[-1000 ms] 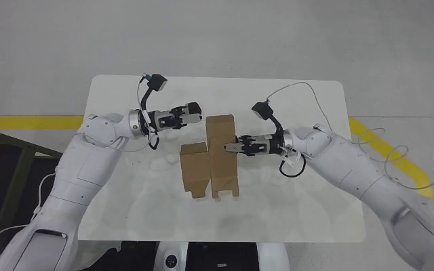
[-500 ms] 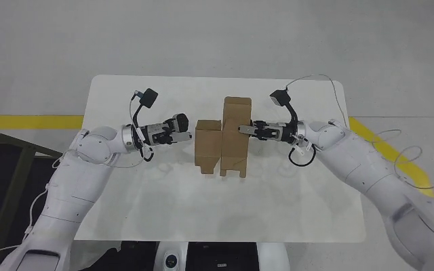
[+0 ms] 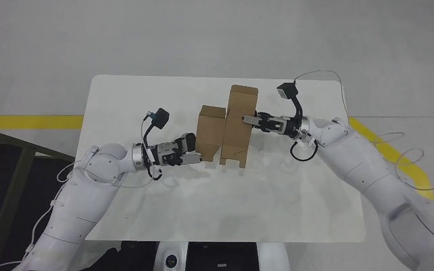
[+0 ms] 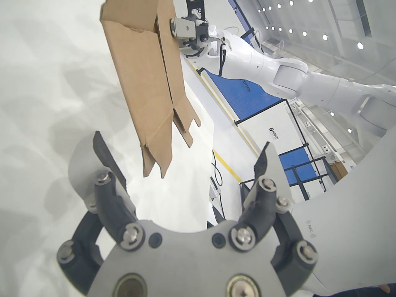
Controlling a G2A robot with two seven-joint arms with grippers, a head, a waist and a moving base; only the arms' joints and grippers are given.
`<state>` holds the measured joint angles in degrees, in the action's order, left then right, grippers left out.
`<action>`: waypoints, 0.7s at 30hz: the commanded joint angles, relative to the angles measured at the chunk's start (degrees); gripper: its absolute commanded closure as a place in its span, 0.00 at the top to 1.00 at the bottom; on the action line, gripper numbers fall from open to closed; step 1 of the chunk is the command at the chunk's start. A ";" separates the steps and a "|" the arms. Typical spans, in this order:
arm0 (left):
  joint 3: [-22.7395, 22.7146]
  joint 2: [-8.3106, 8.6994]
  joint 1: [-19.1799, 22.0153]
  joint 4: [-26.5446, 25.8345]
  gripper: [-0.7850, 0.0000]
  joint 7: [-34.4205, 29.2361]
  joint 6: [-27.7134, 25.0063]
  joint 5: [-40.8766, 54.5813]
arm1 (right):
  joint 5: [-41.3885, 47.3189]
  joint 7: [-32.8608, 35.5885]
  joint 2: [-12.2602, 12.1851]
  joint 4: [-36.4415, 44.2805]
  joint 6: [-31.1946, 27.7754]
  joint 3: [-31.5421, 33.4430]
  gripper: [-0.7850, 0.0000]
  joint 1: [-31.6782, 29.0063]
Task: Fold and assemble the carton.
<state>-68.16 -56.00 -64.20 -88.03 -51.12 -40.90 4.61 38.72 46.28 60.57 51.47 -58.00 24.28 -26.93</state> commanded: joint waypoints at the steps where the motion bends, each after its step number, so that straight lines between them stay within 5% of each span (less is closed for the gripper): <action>1: 0.44 -0.10 -0.01 -0.08 1.00 0.88 0.51 -0.74 | -0.33 0.00 0.05 0.08 0.00 0.49 0.00 -0.33; 4: 1.10 -0.27 0.02 -0.45 1.00 2.02 1.26 -0.90 | -0.61 0.00 0.09 0.06 0.00 1.29 0.00 -0.94; 5: 1.26 -0.31 0.03 -0.54 0.73 2.22 1.38 -0.96 | -0.70 0.00 0.11 0.04 0.00 1.57 0.00 -1.08; 6: 1.43 -0.34 -0.01 -0.61 0.33 2.36 1.51 -1.02 | -0.81 0.00 0.13 0.07 0.00 1.83 0.00 -1.21; 7: 1.63 -0.36 -0.10 -0.65 0.10 2.38 1.74 -1.01 | -0.97 0.00 0.15 0.08 0.00 2.06 0.00 -1.34; 8: 1.85 -0.38 -0.19 -0.61 0.00 2.31 2.19 -1.03 | -1.18 0.00 0.18 0.20 0.00 2.29 0.00 -1.39; 21: 2.98 -0.59 0.75 0.50 0.00 1.69 5.14 0.58 | -2.82 0.00 0.53 0.40 0.00 3.77 0.00 -1.80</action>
<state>-65.18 -56.59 -63.48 -87.57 -49.37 -35.85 5.11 35.95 46.28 61.10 51.84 -58.00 28.00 -28.71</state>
